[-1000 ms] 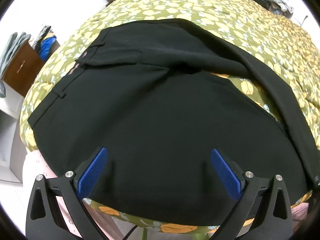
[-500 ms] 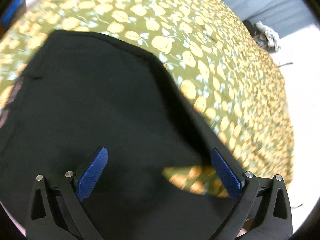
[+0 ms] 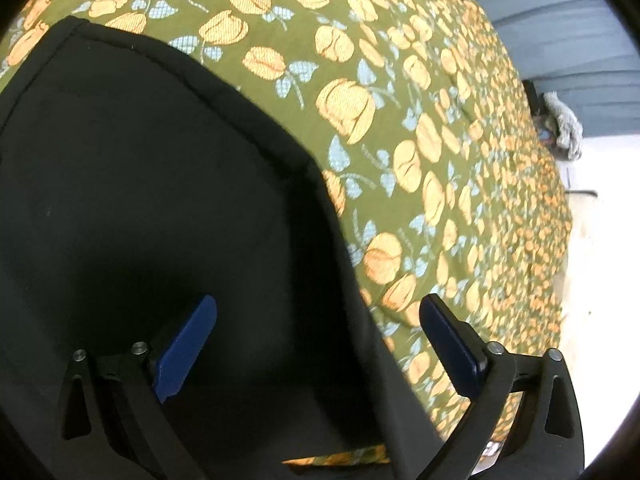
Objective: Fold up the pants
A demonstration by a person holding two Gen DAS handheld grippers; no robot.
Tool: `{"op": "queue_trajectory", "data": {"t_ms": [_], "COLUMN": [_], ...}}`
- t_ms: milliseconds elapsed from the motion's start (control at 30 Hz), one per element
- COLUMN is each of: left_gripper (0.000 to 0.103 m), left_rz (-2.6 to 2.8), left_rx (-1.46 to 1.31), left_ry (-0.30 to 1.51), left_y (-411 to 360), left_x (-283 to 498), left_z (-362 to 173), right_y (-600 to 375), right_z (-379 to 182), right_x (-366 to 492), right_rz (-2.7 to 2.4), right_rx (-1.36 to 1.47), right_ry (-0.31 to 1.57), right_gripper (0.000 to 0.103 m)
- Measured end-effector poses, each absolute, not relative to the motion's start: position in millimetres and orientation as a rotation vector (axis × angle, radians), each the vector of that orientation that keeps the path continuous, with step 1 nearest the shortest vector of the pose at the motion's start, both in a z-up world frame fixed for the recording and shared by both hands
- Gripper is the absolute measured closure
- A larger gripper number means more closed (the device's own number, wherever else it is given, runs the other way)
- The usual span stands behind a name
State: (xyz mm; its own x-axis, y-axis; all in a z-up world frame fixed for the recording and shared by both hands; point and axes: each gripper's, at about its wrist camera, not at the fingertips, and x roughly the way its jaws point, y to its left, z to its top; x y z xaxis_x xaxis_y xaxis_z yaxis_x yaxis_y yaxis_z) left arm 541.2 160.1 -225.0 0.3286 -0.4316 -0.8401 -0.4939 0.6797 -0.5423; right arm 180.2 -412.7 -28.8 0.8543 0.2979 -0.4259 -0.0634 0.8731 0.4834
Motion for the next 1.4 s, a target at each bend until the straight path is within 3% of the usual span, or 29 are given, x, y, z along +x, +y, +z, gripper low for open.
{"op": "queue_trajectory", "data": {"t_ms": [33,100,167,200,233,367,433,500,600,667,733,900,1267,1400], "left_gripper": [0.026,0.042,0.067,0.09,0.098,0.099,0.099,0.099,0.098,0.096,0.095,0.096,0.096,0.096], "left_rz": [0.044,0.024,0.002,-0.019,-0.028,-0.03,-0.05,-0.069,-0.041,0.025,0.105,0.232,0.191,0.192], "left_rx": [-0.901,-0.953,-1.0,-1.019,-1.022,-1.017,-0.998,-0.943,-0.868,-0.873,-0.881,-0.915,-0.845,-0.726], "left_ry": [1.281,1.302,1.31,1.317,1.32,1.219,1.095,0.923,0.753,0.748,0.866,1.081,1.059,1.107], "left_y": [159.7,157.6,155.6,152.9,155.0,161.5,170.0,185.3,202.5,204.1,191.4,163.1,150.7,138.3], "left_x": [541.7,545.6,547.5,547.8,545.0,530.6,508.6,460.0,369.3,309.4,264.3,218.9,220.5,222.3], "left_z": [-225.9,-231.1,-235.6,-238.1,-238.0,-206.2,-162.3,-104.9,-64.6,-80.4,-129.0,-228.4,-200.5,-204.7], "right_y": [-411.5,-411.0,-409.6,-410.3,-412.6,-436.0,-456.2,-474.3,-493.3,-504.9,-515.2,-525.1,-543.6,-541.9], "right_z": [-27.2,-25.7,-22.1,-21.0,-21.7,-34.8,-41.7,-45.4,-57.5,-80.0,-116.0,-201.5,-191.0,-205.5], "right_x": [179.7,178.6,173.9,171.6,171.2,183.4,200.9,220.4,244.8,260.0,268.9,271.9,241.5,244.6], "right_rz": [0.211,0.24,0.274,0.284,0.287,0.231,0.202,0.195,0.197,0.194,0.161,0.006,-0.058,-0.085], "right_rx": [0.456,0.436,0.417,0.412,0.41,0.405,0.445,0.488,0.534,0.561,0.581,0.451,0.445,0.388], "right_ry": [0.519,0.52,0.511,0.507,0.505,0.528,0.521,0.51,0.54,0.617,0.726,1.038,1.036,1.121], "right_gripper": [0.099,0.099,0.099,0.099,0.099,0.099,0.099,0.099,0.099,0.099,0.099,0.099,0.099,0.098]}}
